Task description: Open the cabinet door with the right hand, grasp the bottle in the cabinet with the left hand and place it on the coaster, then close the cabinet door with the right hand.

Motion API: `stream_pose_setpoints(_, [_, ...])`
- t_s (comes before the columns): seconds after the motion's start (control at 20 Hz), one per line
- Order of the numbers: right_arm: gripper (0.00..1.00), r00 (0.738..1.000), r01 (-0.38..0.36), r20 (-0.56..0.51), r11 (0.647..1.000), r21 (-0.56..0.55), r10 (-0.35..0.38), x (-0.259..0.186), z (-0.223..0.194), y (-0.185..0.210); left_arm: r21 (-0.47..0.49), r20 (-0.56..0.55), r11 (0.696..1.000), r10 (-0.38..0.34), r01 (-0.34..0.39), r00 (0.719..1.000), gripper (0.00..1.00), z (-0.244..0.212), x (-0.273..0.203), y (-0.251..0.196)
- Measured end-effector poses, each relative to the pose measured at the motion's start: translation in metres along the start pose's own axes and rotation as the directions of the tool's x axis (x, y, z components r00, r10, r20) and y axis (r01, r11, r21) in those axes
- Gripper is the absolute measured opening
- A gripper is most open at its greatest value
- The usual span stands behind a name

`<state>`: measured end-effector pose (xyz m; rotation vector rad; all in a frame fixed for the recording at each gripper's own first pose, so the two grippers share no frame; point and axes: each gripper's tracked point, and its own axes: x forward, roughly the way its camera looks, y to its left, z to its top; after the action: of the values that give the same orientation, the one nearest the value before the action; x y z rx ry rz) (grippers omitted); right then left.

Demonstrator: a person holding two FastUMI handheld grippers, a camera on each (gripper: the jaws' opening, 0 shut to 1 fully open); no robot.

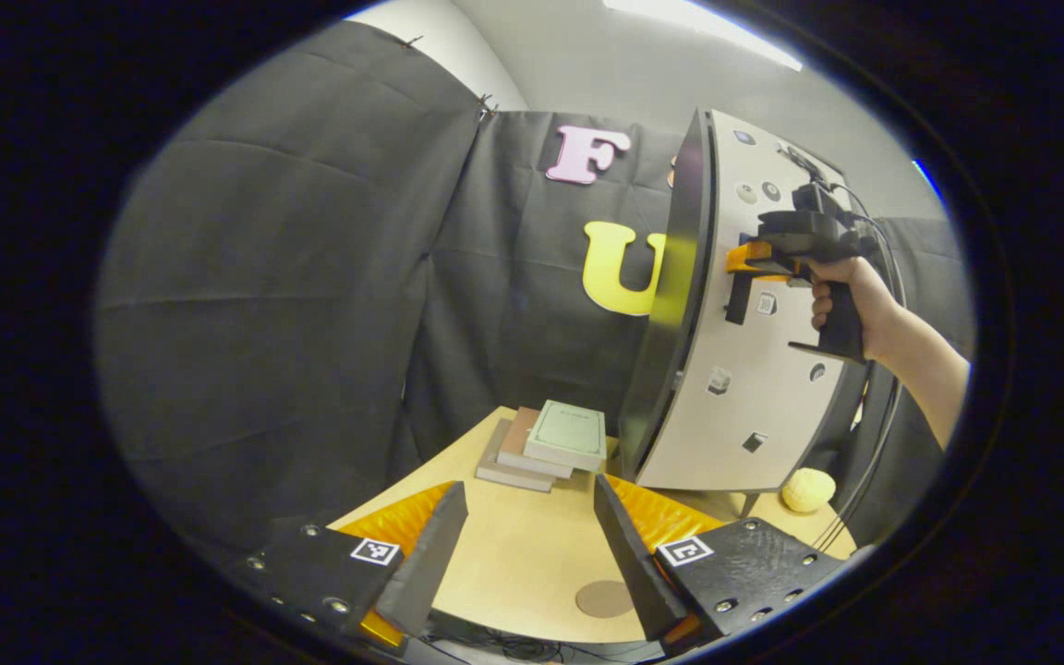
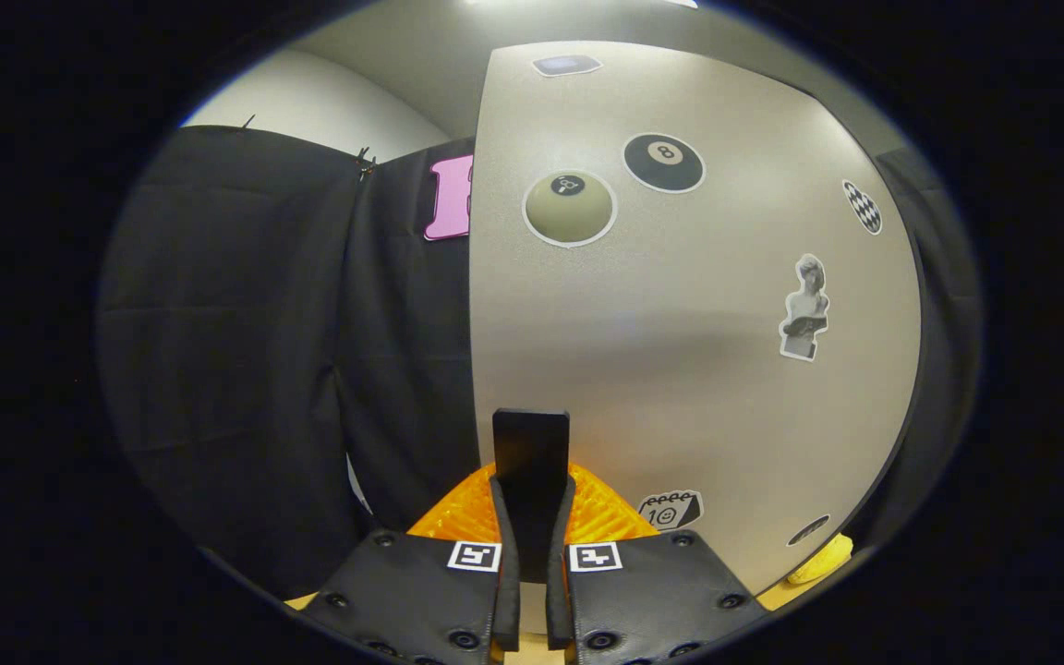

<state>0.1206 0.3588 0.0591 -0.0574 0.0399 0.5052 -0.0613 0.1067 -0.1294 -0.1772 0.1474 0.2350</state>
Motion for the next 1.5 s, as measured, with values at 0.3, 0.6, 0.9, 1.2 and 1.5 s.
stream_pose_setpoints(0.3, [0.13, 0.997, -0.083, -0.001, 0.997, -0.009, 0.083, -0.027, 0.0, 0.004, 0.017, 0.012, 1.0, 0.019, -0.02, 1.0, 0.83, 0.002, -0.019, -0.005])
stream_pose_setpoints(0.6, [0.13, 0.99, -0.144, -0.005, 0.99, -0.007, 0.144, -0.057, -0.001, 0.005, 0.012, 0.011, 0.999, 0.03, -0.03, 1.0, 0.84, -0.003, -0.04, -0.015])
stream_pose_setpoints(0.9, [0.13, 0.981, -0.194, -0.001, 0.981, 0.006, 0.194, -0.078, -0.003, -0.002, 0.038, 0.019, 0.999, 0.015, -0.016, 1.0, 0.86, 0.001, -0.052, -0.036])
stream_pose_setpoints(1.2, [0.13, 0.978, -0.208, -0.001, 0.978, 0.024, 0.208, -0.11, -0.004, -0.011, 0.055, 0.014, 0.998, -0.031, 0.03, 0.999, 0.84, 0.003, -0.051, -0.063])
stream_pose_setpoints(1.5, [0.13, 0.987, -0.159, -0.008, 0.984, 0.078, 0.16, -0.137, -0.007, -0.036, 0.079, -0.005, 0.991, -0.104, 0.104, 0.995, 0.84, 0.003, -0.046, -0.097])
